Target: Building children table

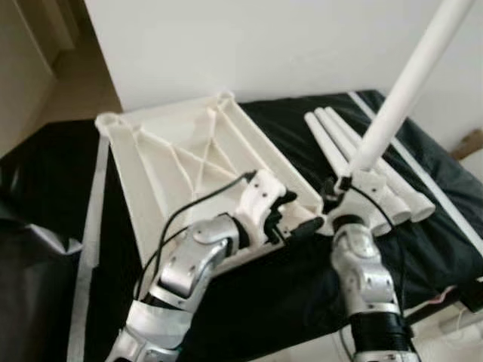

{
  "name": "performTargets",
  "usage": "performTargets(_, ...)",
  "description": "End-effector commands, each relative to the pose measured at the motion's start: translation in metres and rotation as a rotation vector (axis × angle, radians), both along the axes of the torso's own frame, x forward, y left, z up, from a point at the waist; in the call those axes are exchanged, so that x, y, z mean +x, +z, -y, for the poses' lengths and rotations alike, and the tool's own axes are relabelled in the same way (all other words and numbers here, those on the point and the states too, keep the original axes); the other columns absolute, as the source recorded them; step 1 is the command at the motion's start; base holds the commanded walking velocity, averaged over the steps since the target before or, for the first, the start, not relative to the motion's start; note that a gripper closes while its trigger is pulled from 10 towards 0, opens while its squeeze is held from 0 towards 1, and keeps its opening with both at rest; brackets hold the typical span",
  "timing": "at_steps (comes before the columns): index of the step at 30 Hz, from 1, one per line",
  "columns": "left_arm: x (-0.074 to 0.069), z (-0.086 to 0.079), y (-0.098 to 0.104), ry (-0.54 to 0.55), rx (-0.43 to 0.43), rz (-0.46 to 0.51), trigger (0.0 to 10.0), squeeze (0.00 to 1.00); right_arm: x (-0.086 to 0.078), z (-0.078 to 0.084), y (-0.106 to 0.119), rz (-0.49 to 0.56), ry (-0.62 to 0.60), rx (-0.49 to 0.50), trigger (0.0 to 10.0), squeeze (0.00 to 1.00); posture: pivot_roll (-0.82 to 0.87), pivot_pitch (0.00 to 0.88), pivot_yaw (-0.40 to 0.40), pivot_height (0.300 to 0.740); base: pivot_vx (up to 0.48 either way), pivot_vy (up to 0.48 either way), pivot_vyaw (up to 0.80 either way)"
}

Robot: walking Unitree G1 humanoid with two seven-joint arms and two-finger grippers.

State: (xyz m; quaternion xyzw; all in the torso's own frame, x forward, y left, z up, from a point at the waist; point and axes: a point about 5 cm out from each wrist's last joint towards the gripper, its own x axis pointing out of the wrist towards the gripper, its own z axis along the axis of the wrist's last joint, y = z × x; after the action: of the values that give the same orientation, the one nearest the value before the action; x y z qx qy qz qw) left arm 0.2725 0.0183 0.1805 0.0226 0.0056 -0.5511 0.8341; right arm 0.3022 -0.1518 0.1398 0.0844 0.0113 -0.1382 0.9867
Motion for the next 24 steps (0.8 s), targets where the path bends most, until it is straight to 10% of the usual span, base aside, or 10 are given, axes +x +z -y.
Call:
performTargets(1,-0.001,-0.001,0.002,0.001,-0.006,0.005,10.0,0.0,-0.008,-0.01,-0.021,-0.112,-0.006,0.081,10.0,0.0,-0.07,0.0,-0.023,0.74,0.0,0.0,0.0)
performTargets(9,0.0,-0.007,0.001,0.014,0.014,0.022,10.0,0.0,-0.015,-0.006,-0.015,-0.107,-0.023,0.04,10.0,0.0,-0.07,0.003,-0.016,0.74,0.0,0.0,0.0)
performTargets(10,0.0,-0.008,0.001,0.017,0.017,0.024,10.0,0.0,-0.015,-0.006,-0.013,-0.084,-0.005,0.031,10.0,1.0,-0.07,0.006,-0.017,0.74,0.0,0.0,0.0)
performTargets(18,0.005,-0.012,0.002,0.041,0.024,0.046,10.0,0.0,-0.019,0.003,0.001,0.076,0.154,-0.019,10.0,1.0,-0.08,0.014,-0.015,0.74,0.0,0.0,0.0)
performTargets(19,0.005,-0.012,0.002,0.042,0.024,0.052,10.0,0.0,-0.018,0.007,0.002,0.09,0.175,-0.031,10.0,0.0,-0.08,0.016,-0.014,0.74,0.0,0.0,0.0)
performTargets(24,0.006,-0.011,0.004,0.039,0.024,0.057,10.0,0.0,-0.016,0.014,0.006,0.113,0.231,-0.056,10.0,0.0,-0.08,0.018,-0.012,0.74,0.0,0.0,0.0)
